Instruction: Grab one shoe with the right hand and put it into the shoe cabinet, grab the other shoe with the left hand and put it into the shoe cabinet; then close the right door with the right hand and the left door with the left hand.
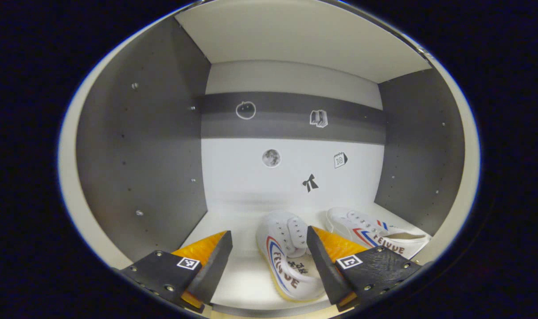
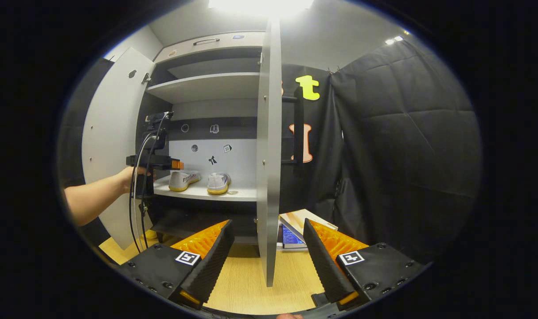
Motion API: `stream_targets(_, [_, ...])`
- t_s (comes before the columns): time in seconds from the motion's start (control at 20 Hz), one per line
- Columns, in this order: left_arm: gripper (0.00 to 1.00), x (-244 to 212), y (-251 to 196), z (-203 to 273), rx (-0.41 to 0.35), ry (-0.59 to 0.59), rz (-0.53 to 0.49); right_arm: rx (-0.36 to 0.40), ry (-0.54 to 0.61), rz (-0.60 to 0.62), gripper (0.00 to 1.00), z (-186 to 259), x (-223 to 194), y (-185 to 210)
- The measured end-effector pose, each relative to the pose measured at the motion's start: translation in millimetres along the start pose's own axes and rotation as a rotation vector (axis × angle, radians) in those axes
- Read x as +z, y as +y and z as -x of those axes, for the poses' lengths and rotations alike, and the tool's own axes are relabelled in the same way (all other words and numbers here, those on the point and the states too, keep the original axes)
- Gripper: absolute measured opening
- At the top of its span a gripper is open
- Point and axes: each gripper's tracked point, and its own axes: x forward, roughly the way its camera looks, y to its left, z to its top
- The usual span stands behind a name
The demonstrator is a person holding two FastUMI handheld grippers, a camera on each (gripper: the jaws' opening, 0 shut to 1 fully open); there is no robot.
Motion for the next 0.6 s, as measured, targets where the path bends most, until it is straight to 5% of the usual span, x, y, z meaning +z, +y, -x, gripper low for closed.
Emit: stream_targets(0.6, [0.94,83,-18,190,-0.049,-0.239,-0.030,0.040,-0.088,0.009,0.98,11,39,-8])
